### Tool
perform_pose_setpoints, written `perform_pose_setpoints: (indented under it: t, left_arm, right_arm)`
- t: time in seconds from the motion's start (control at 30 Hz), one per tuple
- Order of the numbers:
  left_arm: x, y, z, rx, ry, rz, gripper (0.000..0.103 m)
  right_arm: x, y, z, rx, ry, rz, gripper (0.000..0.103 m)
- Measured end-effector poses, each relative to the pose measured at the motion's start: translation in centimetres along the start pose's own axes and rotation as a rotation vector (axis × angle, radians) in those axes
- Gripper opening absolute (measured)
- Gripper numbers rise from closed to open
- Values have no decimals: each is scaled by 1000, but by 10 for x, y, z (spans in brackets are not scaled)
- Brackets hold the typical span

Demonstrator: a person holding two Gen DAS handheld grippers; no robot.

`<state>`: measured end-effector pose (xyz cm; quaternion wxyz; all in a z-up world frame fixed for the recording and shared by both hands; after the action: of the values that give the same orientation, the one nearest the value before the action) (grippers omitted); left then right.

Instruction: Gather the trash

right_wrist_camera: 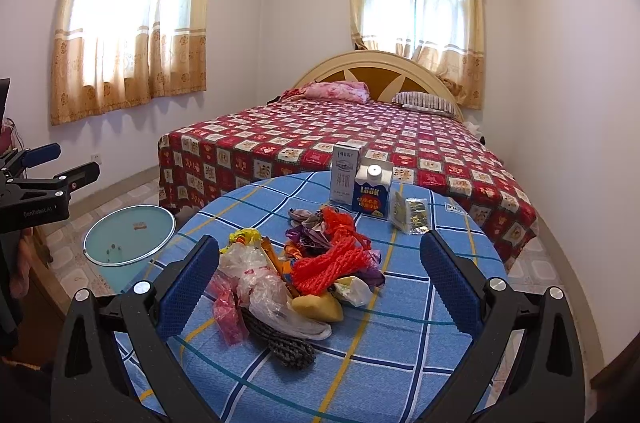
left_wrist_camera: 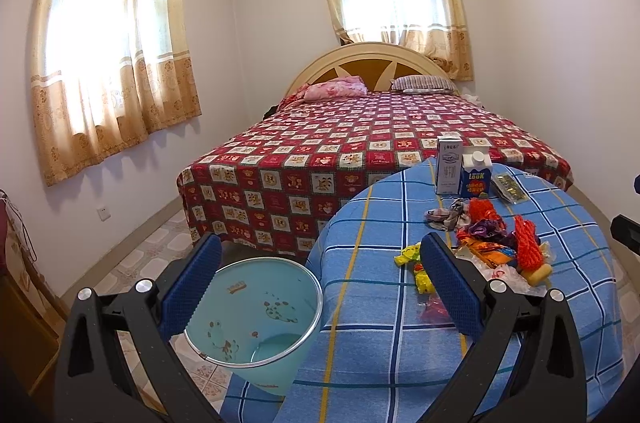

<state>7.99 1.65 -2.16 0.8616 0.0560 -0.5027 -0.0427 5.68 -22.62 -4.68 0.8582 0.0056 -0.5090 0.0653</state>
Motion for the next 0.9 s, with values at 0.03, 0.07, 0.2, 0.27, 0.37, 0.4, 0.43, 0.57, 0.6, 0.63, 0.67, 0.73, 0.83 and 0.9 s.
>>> perform_pose_setpoints:
  t: [0.03, 0.07, 0.2, 0.27, 0.37, 0.4, 0.43, 0.57, 0.6, 0.63, 0.67, 0.73, 0.83, 0.9]
  left_arm:
    - [0, 0, 0, -1, 0, 0, 97]
    - [0, 0, 0, 0, -1, 0, 97]
    - [0, 0, -1, 3, -2, 2, 97]
    - [0, 0, -1, 1, -1, 1, 97]
    - [1, 1, -1, 2, -3, -1, 97]
    - [1, 1, -1, 2, -3, -1, 97]
    - [1, 2, -1, 2, -3, 1, 97]
    - [1, 3, -1, 3, -3, 2, 97]
    - [1, 4, -1, 3, -3, 2, 97]
    - [1, 4, -1, 3, -3, 2, 97]
    - [1, 3, -1, 2, -4, 1, 97]
    - [1, 4, -1, 3, -4, 0, 97]
    - [1, 4, -1, 2, -3, 1, 97]
    - [1, 4, -1, 2, -4, 1, 97]
  right_arm:
    - [0, 0, 0, 3, 0, 0, 98]
    - [0, 0, 0, 3, 0, 1, 98]
    - [-1, 0, -1, 1, 1, 3, 98]
    - [-1, 0, -1, 2, 2, 3, 98]
    - [-2, 1, -2, 2, 3, 6, 98]
    - [-2, 1, -2, 3, 3, 7, 98]
    - [-2, 1, -2, 5, 4, 6, 98]
    - [-3, 3, -3, 2, 5, 10, 98]
    - [-3, 3, -2, 3, 5, 9, 98]
    - [-3, 3, -2, 3, 6, 9, 98]
    - [-3, 3, -2, 2, 6, 10, 98]
    - [-4, 4, -3, 4, 8, 11, 98]
    - [-5, 3, -3, 3, 10, 12, 98]
    - [-6, 3, -4, 3, 11, 11, 98]
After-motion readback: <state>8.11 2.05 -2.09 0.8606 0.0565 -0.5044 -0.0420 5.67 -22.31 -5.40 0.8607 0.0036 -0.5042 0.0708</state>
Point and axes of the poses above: each gripper's, at about its wrist camera, not at the fingertips, and z roughly against the way its jaws point, y to its left, x to its top, the point moved 9 cm from there along -z, roughly the way its jaws point, and after that the axes turned 8 degrees about y, right-handed, at the moved point
